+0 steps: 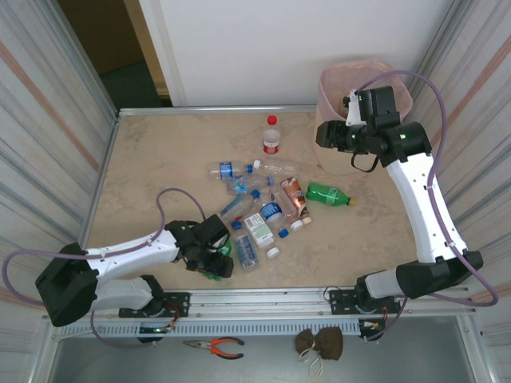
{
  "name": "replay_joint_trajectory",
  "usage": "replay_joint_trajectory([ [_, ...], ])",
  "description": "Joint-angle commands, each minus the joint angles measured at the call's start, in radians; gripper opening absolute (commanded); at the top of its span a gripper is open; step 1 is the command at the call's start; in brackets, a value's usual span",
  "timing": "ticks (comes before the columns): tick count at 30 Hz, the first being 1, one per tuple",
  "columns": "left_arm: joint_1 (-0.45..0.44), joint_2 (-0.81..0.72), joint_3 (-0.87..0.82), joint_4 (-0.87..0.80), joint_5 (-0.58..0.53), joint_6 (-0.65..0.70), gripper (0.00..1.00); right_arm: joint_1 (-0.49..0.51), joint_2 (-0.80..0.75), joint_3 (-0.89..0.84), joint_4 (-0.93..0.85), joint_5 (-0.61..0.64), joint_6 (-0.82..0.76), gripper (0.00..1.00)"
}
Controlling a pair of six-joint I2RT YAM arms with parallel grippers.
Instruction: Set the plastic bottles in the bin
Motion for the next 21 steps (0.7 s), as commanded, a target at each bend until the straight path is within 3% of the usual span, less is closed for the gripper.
replay_joint_trajectory([
  [1, -0.020, 0.003, -0.017, -0.001, 0.023, -0.028, 0.78, 0.008, -0.018, -0.009, 0.017, -0.009, 0.016, 0.60],
  [14, -0.028, 0.029, -0.012, -0.012, 0.012, -0.032, 0.69, 0.008, -0.020, -0.010, 0.016, -0.008, 0.014, 0.60],
  [21, -0.029, -0.030, -0.001, -0.054, -0.023, -0.068, 0.62, 0.007, -0.023, -0.007, 0.015, -0.007, 0.011, 0.60],
])
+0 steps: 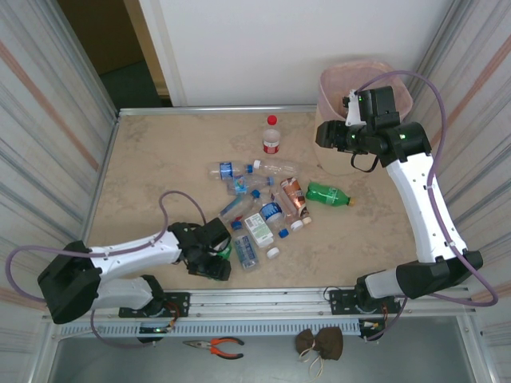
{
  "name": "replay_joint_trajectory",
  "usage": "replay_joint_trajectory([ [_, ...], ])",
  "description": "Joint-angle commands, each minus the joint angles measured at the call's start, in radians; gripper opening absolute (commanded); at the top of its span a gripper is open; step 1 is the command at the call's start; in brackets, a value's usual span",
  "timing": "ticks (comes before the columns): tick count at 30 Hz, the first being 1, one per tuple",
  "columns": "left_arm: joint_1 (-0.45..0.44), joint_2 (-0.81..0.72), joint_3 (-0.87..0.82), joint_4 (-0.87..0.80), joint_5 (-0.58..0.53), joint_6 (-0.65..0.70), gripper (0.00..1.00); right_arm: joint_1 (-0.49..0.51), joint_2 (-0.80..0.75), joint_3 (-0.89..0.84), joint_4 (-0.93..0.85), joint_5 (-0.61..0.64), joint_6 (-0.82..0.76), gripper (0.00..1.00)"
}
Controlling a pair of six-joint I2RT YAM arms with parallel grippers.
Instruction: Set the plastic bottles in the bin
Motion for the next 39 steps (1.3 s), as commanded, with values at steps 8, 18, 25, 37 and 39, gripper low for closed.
replay_joint_trajectory([
  [8, -0.007, -0.169, 0.051, -0.126, -0.109, -0.067, 0.60, 0.007, -0.028, 0.013, 0.003, -0.017, 0.012, 0.60],
  [18, 0.067, -0.307, 0.156, 0.019, -0.114, 0.105, 0.58, 0.008, -0.114, -0.076, 0.160, -0.174, 0.034, 0.60],
  [25, 0.132, -0.338, 0.193, 0.337, 0.041, 0.301, 0.55, 0.010, -0.248, -0.249, 0.456, -0.371, 0.095, 0.63],
  [37, 0.144, -0.220, 0.347, 0.676, 0.322, 0.538, 0.54, 0.056, -0.325, -0.332, 0.754, -0.610, 0.129, 0.73],
  [39, 0.144, -0.192, 0.366, 0.714, 0.364, 0.548, 0.54, 0.072, -0.320, -0.327, 0.773, -0.648, 0.121, 0.76],
])
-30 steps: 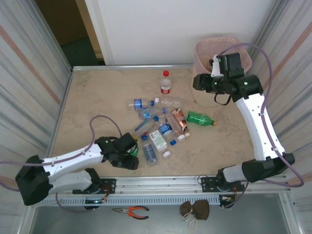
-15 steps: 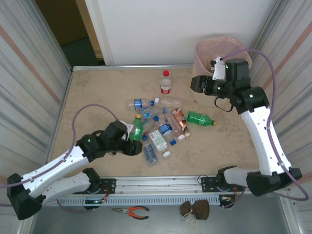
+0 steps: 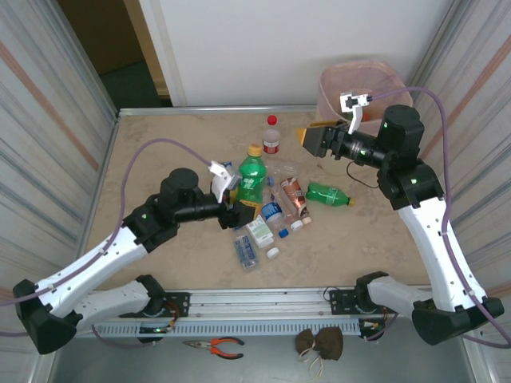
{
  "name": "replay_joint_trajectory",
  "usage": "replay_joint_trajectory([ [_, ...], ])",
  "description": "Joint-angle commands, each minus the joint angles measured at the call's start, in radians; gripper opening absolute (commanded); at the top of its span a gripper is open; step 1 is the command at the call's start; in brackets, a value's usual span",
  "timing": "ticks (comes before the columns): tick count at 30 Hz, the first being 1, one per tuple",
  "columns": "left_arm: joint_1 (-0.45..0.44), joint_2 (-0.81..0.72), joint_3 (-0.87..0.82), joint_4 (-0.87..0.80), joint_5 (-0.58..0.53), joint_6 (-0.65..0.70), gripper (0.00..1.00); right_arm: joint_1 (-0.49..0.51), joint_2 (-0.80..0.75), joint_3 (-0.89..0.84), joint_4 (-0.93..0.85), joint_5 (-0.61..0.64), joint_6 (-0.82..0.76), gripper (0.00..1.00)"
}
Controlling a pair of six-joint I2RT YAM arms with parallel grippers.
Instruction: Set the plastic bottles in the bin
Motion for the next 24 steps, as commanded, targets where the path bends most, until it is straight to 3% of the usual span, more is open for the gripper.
replay_joint_trajectory([
  [1, 0.004, 0.043, 0.055, 0.126, 0.132, 0.078, 0.54, 0.032, -0.012, 0.013, 0.097, -0.122, -0.011, 0.77],
  [9, 0.004, 0.127, 0.135, 0.142, 0.216, 0.098, 0.55, 0.148, 0.040, 0.072, 0.018, -0.199, -0.163, 0.78],
  [17, 0.004, 0.152, 0.146, 0.143, 0.243, 0.095, 0.55, 0.190, 0.063, 0.086, 0.013, -0.162, -0.163, 0.53],
  [24, 0.004, 0.152, 0.146, 0.133, 0.245, 0.102, 0.55, 0.207, 0.067, 0.090, 0.023, -0.149, -0.163, 0.42],
])
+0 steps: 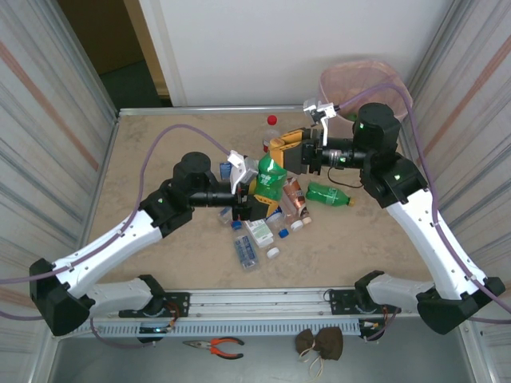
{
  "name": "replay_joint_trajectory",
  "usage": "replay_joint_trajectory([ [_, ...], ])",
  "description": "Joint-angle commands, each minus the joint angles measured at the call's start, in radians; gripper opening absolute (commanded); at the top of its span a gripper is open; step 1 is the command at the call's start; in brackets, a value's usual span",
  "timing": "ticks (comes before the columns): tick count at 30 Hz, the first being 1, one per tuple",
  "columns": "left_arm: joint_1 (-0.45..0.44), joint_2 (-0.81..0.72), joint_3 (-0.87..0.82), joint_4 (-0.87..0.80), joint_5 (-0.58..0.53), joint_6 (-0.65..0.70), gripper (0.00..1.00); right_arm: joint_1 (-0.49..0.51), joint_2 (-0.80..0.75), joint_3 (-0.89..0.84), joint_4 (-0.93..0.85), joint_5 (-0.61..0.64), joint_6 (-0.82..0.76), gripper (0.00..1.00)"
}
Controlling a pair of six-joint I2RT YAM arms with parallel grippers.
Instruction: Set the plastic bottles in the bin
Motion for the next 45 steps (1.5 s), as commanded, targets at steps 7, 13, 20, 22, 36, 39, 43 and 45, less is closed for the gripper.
replay_joint_trajectory([
  [7, 0.003, -0.008, 0.024, 0.020, 0.022, 0.027, 0.55, 0.015, 0.003, 0.041, 0.009, 0.028, -0.007, 0.42],
  [13, 0.004, -0.009, 0.024, 0.022, 0.022, 0.028, 0.55, 0.022, 0.010, 0.047, 0.003, 0.035, -0.007, 0.38],
  [20, 0.004, -0.020, 0.018, 0.017, 0.006, 0.032, 0.58, 0.029, 0.009, 0.054, -0.008, 0.042, -0.010, 0.25],
  [22, 0.004, -0.029, 0.013, 0.019, -0.008, 0.030, 0.63, 0.032, 0.009, 0.058, -0.013, 0.056, -0.013, 0.25],
  [36, 0.006, -0.108, -0.051, 0.038, -0.140, 0.027, 0.80, -0.094, 0.039, 0.155, -0.097, 0.230, -0.060, 0.23],
  [39, 0.007, -0.124, -0.060, 0.037, -0.154, 0.029, 0.80, -0.203, 0.062, 0.199, -0.108, 0.271, -0.033, 0.22],
  [43, 0.010, -0.133, -0.064, 0.038, -0.158, 0.029, 0.81, -0.358, 0.106, 0.232, -0.080, 0.332, 0.030, 0.20],
  [45, 0.012, -0.137, -0.067, 0.036, -0.158, 0.030, 0.81, -0.419, 0.125, 0.249, -0.061, 0.399, 0.045, 0.19],
])
